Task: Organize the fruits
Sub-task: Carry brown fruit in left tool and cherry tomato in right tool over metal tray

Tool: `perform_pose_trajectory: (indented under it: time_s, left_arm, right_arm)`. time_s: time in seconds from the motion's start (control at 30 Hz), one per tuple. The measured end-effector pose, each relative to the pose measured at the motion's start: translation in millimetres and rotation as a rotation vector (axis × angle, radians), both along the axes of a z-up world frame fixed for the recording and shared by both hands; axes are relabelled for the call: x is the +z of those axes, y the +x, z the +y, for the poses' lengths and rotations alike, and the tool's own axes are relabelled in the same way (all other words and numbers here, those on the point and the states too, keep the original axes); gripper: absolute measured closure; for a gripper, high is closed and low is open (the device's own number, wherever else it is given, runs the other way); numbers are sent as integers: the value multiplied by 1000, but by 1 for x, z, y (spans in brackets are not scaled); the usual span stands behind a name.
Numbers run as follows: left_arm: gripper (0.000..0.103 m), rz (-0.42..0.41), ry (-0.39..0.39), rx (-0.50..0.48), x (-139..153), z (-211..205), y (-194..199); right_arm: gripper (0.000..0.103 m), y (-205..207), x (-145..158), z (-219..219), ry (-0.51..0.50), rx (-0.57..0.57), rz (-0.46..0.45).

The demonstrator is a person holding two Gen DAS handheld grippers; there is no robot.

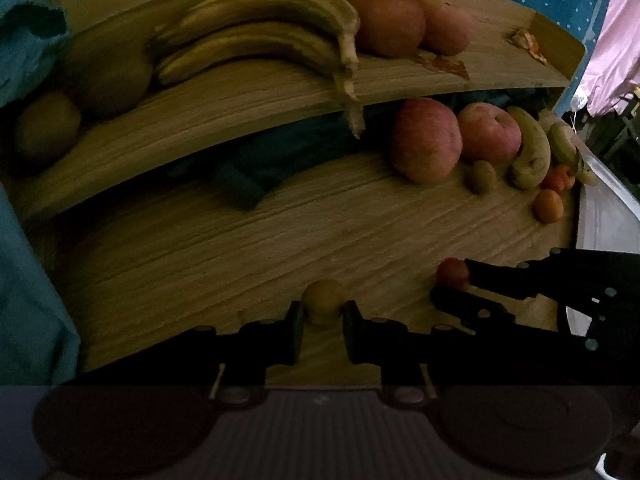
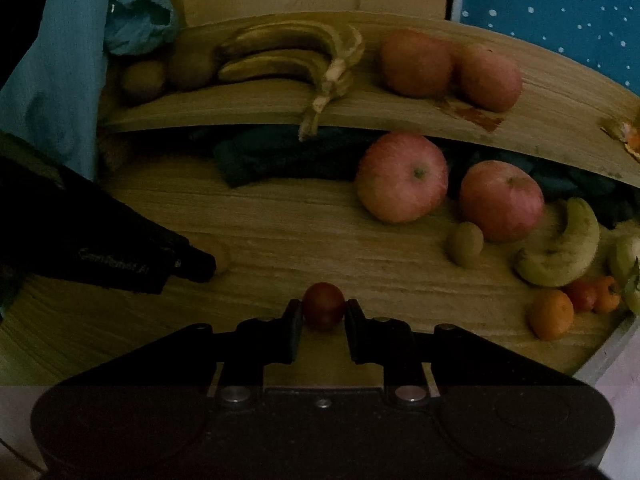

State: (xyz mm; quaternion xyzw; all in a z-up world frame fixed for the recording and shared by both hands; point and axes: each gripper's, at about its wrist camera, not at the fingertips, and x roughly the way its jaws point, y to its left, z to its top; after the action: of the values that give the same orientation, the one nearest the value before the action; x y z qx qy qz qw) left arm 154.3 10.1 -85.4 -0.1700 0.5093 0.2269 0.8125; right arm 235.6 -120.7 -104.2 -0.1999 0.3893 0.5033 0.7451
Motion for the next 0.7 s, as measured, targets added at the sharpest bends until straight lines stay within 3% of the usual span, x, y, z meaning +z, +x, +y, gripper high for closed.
perform_pose_trajectory:
  time_s: [0.23, 0.7]
  left_arm:
    - [77, 10, 28, -31, -3, 1, 9]
    - [82, -7, 26, -81, 8, -23, 19]
  right_arm:
    - [79, -2, 3, -7, 3, -18, -6]
    - [79, 9, 16, -29, 44, -86, -10]
